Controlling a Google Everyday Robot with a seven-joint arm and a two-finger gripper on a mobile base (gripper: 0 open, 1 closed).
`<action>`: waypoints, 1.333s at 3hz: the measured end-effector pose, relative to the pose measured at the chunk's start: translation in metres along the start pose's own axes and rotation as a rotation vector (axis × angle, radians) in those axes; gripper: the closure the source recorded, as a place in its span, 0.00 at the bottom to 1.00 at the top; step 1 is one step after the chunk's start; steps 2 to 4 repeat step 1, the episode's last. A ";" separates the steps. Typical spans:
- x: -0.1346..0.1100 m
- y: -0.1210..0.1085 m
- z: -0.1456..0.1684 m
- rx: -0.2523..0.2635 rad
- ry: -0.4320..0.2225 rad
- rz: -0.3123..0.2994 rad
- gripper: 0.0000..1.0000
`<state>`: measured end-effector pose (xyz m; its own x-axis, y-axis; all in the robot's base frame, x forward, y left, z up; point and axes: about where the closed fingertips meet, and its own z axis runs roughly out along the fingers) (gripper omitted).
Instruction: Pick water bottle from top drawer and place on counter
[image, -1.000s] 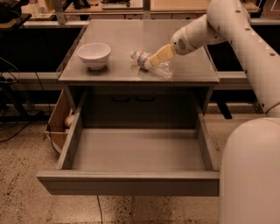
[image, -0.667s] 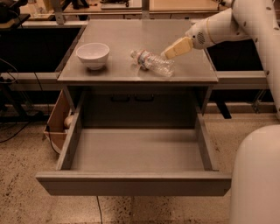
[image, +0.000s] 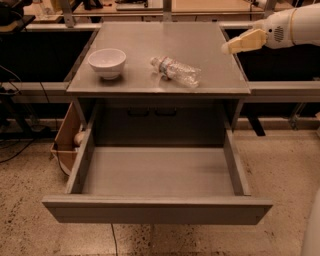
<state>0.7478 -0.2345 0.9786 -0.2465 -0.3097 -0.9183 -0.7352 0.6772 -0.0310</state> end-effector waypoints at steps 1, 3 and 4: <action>0.001 -0.001 -0.002 0.003 0.000 0.002 0.00; 0.001 -0.001 -0.002 0.003 0.000 0.002 0.00; 0.001 -0.001 -0.002 0.003 0.000 0.002 0.00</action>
Offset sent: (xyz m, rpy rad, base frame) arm 0.0000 0.0000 0.0000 0.0000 0.0000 0.0000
